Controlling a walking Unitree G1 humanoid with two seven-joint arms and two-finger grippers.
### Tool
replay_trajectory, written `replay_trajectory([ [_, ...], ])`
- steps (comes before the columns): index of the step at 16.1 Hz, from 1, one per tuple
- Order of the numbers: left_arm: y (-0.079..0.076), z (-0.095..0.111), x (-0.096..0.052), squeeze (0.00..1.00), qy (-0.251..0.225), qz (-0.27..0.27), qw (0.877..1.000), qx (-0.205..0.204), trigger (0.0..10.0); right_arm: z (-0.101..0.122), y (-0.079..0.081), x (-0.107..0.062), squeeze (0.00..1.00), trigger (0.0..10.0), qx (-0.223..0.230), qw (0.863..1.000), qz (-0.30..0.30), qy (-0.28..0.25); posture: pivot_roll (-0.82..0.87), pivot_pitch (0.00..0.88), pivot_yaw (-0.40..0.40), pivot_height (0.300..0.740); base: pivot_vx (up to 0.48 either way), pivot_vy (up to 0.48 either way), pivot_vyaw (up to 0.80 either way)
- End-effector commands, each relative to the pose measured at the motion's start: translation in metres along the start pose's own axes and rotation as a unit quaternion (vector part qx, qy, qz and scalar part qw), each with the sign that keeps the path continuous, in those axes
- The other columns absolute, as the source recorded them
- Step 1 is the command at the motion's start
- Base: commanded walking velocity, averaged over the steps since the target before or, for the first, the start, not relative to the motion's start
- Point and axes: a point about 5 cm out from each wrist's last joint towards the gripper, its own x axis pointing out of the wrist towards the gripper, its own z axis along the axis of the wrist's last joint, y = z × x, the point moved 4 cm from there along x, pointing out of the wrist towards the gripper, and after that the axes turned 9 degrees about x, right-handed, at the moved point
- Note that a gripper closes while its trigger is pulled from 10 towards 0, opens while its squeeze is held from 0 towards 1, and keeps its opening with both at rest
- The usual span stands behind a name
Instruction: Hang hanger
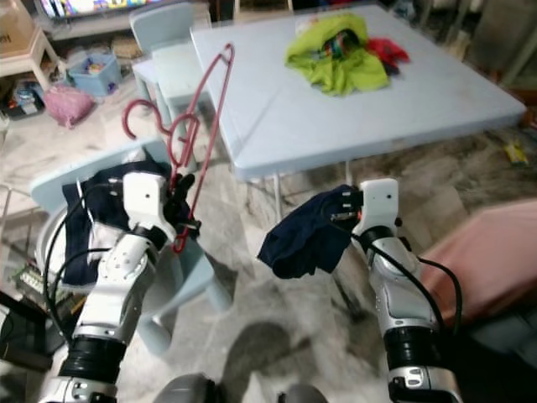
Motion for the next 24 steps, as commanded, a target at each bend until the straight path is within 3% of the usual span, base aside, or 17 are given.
replay_trajectory([
  [1,0.0097,0.0046,-0.0003,0.0,-0.008,0.016,1.0,0.006,10.0,0.0131,0.0088,0.0035,0.0,10.0,-0.002,1.0,0.018,-0.023,-0.04,0.076,0.019,0.74,0.458,0.0,0.0],
  [9,0.012,0.0034,0.0006,0.0,-0.003,0.035,0.999,0.01,10.0,0.0135,0.0123,0.0046,0.0,10.0,-0.005,0.999,0.024,-0.025,-0.04,0.07,0.021,0.74,0.411,-0.118,0.0],
  [15,0.0131,0.0065,0.0018,0.0,-0.011,0.041,0.999,0.015,10.0,0.0147,0.0129,0.0074,0.0,10.0,-0.008,0.999,0.025,-0.028,-0.03,0.059,0.02,0.74,0.0,-0.43,0.0],
  [24,0.0173,0.0105,0.0014,0.0,-0.023,0.065,0.998,0.009,10.0,0.0111,0.0149,0.0076,0.0,10.0,-0.009,0.999,0.022,-0.032,-0.03,0.051,0.024,0.74,0.0,0.0,0.0],
])
